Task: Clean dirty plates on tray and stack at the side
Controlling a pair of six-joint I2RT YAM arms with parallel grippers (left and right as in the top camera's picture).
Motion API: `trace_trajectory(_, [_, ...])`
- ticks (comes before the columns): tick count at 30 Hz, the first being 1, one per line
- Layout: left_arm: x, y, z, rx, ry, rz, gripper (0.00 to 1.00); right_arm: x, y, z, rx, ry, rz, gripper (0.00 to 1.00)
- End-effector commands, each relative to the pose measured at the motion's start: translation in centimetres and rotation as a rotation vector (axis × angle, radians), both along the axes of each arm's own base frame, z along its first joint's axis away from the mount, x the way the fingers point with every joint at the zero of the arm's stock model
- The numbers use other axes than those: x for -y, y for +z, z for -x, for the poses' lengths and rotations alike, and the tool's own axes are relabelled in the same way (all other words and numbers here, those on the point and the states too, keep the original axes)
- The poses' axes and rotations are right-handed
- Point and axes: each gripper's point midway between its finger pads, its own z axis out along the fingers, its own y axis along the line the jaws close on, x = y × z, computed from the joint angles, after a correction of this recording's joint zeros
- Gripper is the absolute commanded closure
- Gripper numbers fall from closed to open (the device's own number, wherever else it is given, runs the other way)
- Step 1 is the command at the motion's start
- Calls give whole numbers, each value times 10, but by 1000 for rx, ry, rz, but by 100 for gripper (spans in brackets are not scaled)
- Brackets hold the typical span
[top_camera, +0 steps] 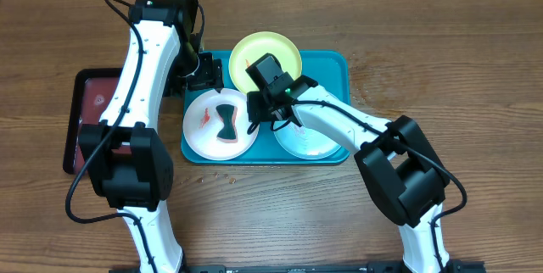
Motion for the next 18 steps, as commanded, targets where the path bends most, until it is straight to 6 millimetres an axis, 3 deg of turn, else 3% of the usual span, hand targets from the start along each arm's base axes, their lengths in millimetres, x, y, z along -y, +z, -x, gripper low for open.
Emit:
trace_trajectory(1, [1,-2,0,-3,-27,4,13,2,-10,2,-9,-5,14,55])
trace_trajectory(9, [1,-5,4,-17,-68,7,19,3,-23,4,-28,-5,31,62])
trace_trajectory(11, [2,-8,6,-27,-70,16,28,3,-23,4,-28,-5,31,71])
trace_trajectory(13, [7,-14,10,-46,-79,46,37,3,-23,4,-29,-9,29,74])
trace_trajectory(18, [19,-38,25,-100,-118,123,41,2,-23,3,-26,-8,27,75])
